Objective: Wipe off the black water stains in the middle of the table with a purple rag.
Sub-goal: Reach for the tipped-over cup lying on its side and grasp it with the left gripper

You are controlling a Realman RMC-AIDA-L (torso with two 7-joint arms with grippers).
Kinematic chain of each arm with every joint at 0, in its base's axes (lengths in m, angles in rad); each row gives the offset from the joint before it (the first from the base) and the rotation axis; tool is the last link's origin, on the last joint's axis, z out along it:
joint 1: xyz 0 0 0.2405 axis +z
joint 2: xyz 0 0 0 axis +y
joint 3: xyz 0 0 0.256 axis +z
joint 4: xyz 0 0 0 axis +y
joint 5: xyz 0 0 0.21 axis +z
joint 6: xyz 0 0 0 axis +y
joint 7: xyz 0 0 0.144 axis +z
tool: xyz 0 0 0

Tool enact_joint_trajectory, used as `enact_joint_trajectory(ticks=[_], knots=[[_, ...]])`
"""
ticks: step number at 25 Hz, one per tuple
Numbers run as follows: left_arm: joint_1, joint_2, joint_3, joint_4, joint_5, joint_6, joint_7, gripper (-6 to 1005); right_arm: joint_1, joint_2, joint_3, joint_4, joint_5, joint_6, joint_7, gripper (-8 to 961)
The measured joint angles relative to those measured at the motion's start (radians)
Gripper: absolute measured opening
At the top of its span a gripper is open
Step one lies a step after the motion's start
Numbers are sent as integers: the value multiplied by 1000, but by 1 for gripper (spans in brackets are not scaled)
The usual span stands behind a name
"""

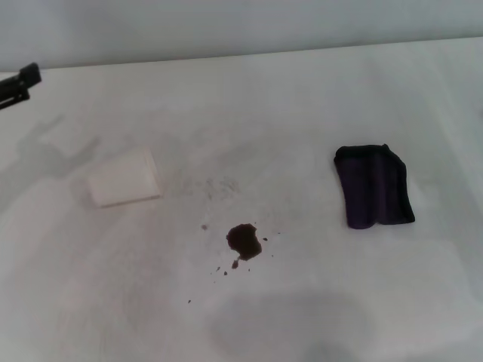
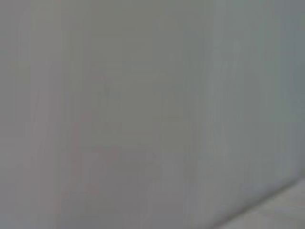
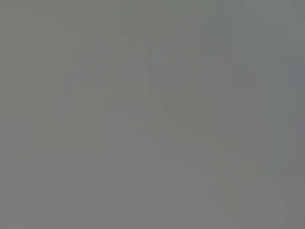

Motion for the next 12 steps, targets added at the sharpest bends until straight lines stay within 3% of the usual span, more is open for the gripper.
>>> enact_joint_trajectory(ticks=[1,2,5,8,12], knots=[[-5,0,-47,60,132,-42,-82,888,0,0,-3,0,0,0,0,822],[-5,0,-47,60,132,-42,-82,888,0,0,-7,-1,0,0,0,822],[-19,-7,-120,147,309,-120,-157,888,1,0,-10,-1,0,2,2,822],[-43,-8,-155,191,419,-201,-183,889,2,0,-10,-1,0,10,2,821],[-86,8,-163,200,515,-298,-186,889,4,0,-10,0,0,21,3,821]])
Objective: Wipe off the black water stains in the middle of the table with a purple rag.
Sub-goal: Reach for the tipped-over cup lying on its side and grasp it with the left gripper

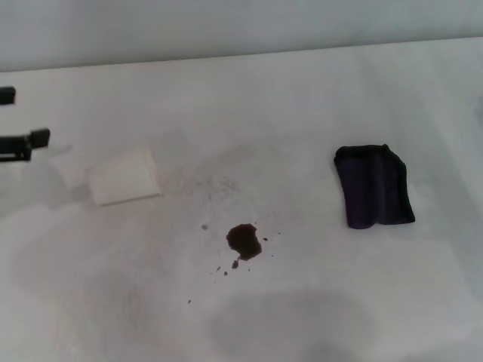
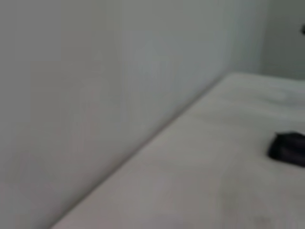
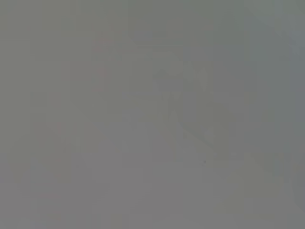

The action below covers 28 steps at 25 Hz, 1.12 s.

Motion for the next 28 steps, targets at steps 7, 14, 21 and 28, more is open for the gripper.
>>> enact_joint_trajectory(ticks=[7,14,21,28], knots=[[-85,-6,6,-5,167,-53,-1,889,7,0,1,0,0,1,0,820],[-158,-69,7,-12,344,-41,36,889,-3,1,-2,-13,0,19,3,820],[-213,-124,14,-58,468,-6,83,889,-6,2,-5,-18,0,29,3,819],[-215,-140,79,-94,477,71,121,888,-6,1,-10,-18,0,42,3,818]])
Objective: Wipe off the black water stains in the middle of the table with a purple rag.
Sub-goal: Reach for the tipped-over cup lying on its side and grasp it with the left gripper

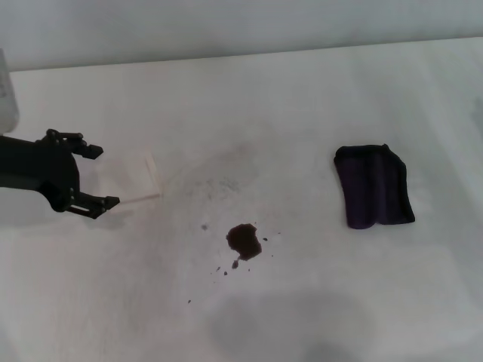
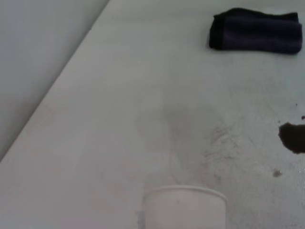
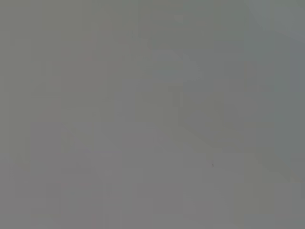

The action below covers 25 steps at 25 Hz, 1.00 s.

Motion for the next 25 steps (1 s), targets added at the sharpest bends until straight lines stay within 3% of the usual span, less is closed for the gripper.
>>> enact_joint_trajectory(ticks=[8,25], knots=[[13,-5,74,-7,3,107,0,884,0,0,0,1,0,13,0,817],[13,-8,85,-138,-82,223,102,877,0,-2,0,6,0,61,-6,816]])
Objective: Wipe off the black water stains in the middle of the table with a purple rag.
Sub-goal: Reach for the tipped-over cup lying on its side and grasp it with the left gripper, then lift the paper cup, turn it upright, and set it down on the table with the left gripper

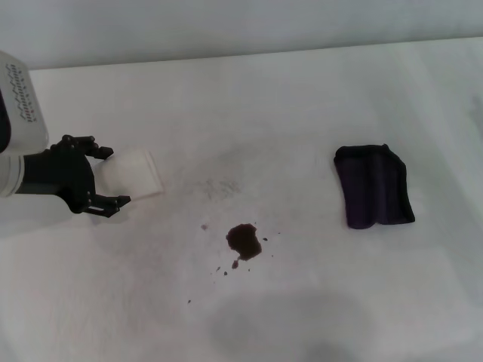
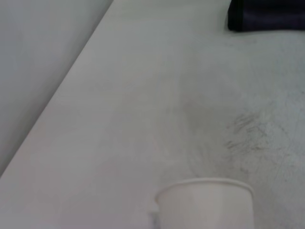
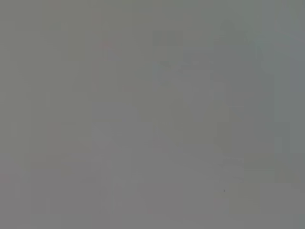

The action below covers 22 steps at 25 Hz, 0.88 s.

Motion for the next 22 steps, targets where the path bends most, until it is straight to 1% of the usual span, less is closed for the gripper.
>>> enact_joint_trajectory(ticks=[7,12,17,22], knots=[[1,1,0,-20,-9,19,6,860,2,0,0,6,0,-1,-2,815],[0,0,0,-31,-17,19,6,841,1,0,0,6,0,-2,-5,721],[2,0,0,-31,-48,10,20,821,-6,0,0,3,1,-2,-5,709],[7,-2,0,-33,-74,16,23,755,-9,-1,1,2,3,-1,-3,707]])
